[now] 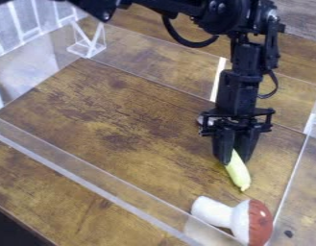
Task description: Move the green spoon to the left
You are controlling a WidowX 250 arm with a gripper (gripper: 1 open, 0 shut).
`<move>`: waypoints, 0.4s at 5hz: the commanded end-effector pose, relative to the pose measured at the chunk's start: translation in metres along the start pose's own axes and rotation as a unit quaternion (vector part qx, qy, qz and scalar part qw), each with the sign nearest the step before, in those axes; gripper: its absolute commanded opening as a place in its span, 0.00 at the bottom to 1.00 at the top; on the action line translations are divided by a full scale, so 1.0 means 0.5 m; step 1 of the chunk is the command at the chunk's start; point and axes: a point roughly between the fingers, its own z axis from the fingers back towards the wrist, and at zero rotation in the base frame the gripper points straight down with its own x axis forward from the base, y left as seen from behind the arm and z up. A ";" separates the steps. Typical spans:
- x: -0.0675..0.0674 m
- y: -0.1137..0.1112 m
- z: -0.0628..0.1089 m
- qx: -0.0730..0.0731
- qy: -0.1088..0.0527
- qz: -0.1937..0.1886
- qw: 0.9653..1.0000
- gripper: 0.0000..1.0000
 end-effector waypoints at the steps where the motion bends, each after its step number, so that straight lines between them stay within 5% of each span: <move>1: -0.014 0.012 0.047 -0.016 0.011 -0.011 1.000 0.00; 2: -0.022 0.004 0.046 -0.015 0.023 -0.038 0.999 0.00</move>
